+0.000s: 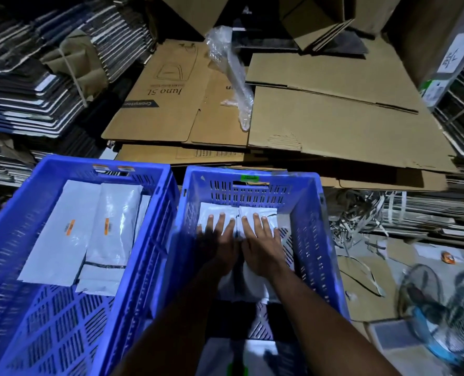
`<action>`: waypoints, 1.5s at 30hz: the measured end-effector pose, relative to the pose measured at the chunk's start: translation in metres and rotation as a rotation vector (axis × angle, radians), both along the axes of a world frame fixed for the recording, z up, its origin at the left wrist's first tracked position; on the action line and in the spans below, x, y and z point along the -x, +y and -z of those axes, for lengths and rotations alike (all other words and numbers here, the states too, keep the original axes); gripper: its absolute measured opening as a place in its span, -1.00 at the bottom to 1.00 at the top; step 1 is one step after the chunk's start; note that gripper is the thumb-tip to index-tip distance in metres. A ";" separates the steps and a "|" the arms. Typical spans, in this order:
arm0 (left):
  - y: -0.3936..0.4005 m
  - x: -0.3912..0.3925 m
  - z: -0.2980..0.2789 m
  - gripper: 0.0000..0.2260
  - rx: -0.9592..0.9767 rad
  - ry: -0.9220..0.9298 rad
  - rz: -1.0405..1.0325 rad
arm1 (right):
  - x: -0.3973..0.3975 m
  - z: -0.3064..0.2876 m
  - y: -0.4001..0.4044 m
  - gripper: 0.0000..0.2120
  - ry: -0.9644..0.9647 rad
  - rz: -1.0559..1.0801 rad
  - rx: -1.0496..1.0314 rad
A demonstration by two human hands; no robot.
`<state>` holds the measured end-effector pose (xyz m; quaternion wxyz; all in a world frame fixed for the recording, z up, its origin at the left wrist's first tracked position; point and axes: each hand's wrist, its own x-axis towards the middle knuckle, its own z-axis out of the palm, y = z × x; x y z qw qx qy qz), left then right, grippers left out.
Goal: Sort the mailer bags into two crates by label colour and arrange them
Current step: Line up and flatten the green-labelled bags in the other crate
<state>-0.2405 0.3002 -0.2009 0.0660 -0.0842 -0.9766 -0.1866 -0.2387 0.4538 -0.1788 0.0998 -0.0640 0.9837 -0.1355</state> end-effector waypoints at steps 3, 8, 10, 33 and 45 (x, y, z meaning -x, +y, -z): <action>0.000 -0.005 0.005 -0.58 0.028 0.212 0.016 | -0.001 0.003 -0.003 -0.38 0.015 0.019 -0.010; -0.001 -0.004 0.004 -0.62 0.025 0.135 0.052 | -0.001 0.005 0.000 -0.39 -0.019 0.007 0.006; -0.005 0.001 -0.003 -0.58 -0.018 -0.046 0.036 | 0.000 0.003 0.002 -0.39 -0.082 -0.016 0.013; -0.010 -0.051 -0.004 -0.56 -0.157 -0.061 0.010 | -0.075 0.014 -0.015 -0.39 -0.101 0.236 0.000; -0.012 -0.054 -0.038 -0.43 0.022 -0.280 -0.054 | -0.086 -0.030 -0.009 -0.47 -0.264 0.517 0.241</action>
